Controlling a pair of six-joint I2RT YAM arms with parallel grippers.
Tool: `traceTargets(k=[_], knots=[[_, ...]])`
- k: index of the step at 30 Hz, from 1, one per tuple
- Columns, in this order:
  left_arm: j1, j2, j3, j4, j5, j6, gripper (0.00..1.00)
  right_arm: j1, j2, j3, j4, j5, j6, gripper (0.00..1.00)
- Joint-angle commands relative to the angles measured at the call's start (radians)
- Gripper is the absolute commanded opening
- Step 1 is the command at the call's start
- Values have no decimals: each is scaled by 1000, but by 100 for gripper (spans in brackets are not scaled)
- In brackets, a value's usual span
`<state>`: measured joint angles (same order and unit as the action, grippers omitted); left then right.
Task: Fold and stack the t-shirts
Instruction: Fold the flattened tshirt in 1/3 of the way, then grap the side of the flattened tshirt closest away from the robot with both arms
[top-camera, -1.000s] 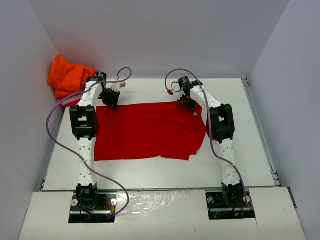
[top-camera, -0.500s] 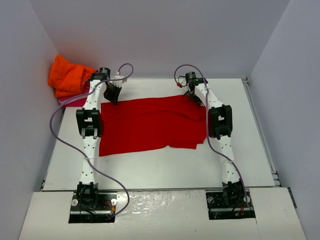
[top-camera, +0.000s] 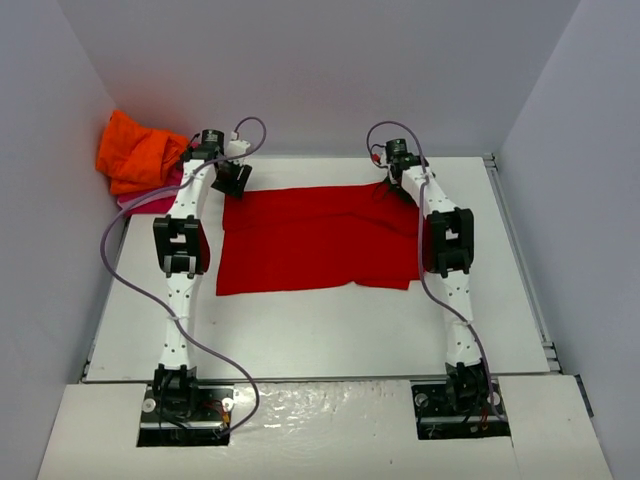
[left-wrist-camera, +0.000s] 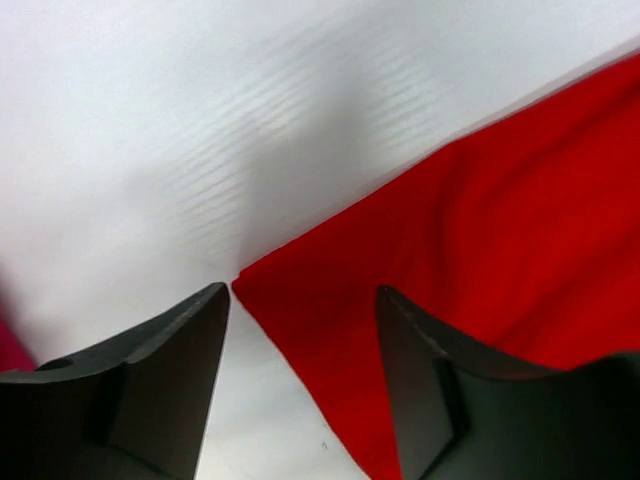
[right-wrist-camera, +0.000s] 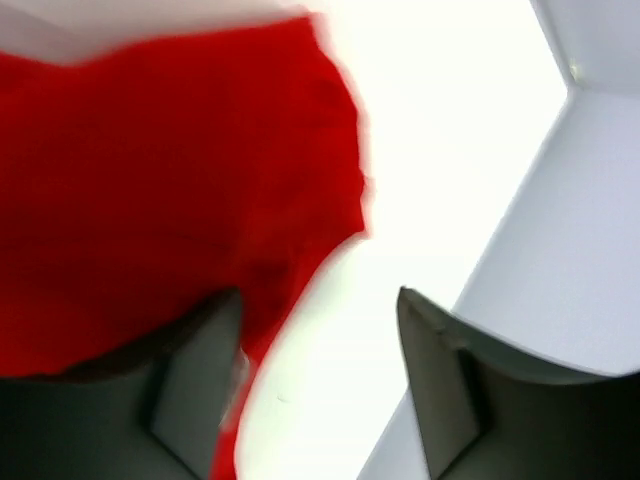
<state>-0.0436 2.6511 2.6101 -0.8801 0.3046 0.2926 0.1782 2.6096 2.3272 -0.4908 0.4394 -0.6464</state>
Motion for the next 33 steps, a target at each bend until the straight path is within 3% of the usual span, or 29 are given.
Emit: traceTargets(k=[1, 4, 8, 12, 15, 17, 18, 21, 27, 33], knots=[[7, -267, 20, 119, -34, -33, 64, -3, -201, -26, 29, -12, 43, 79], [5, -355, -21, 112, 2, -34, 68, -5, -320, -72, 61, -50, 60, 89], [-2, -491, -145, 46, 100, 10, 66, -9, -467, -195, 72, -115, 86, 85], [-25, -685, -495, -68, 206, 246, 62, -19, -678, -416, 76, -126, 76, 86], [-55, -830, -906, -55, 160, 408, 57, -37, -790, -577, 106, -124, 53, 88], [-73, -923, -1107, -14, 116, 470, 53, -53, -847, -648, 118, -122, 53, 88], [-80, -960, -1121, 3, 104, 490, 53, -62, -869, -669, 120, -122, 56, 88], [-105, -1093, -1366, 52, 78, 523, 50, -96, -942, -724, 124, -136, 87, 86], [-181, -1196, -1555, 160, -44, 552, 50, -139, -1053, -791, 138, -137, 126, 85], [-201, -1177, -1611, 201, -59, 561, 49, -151, -1116, -867, 143, -131, 135, 86]])
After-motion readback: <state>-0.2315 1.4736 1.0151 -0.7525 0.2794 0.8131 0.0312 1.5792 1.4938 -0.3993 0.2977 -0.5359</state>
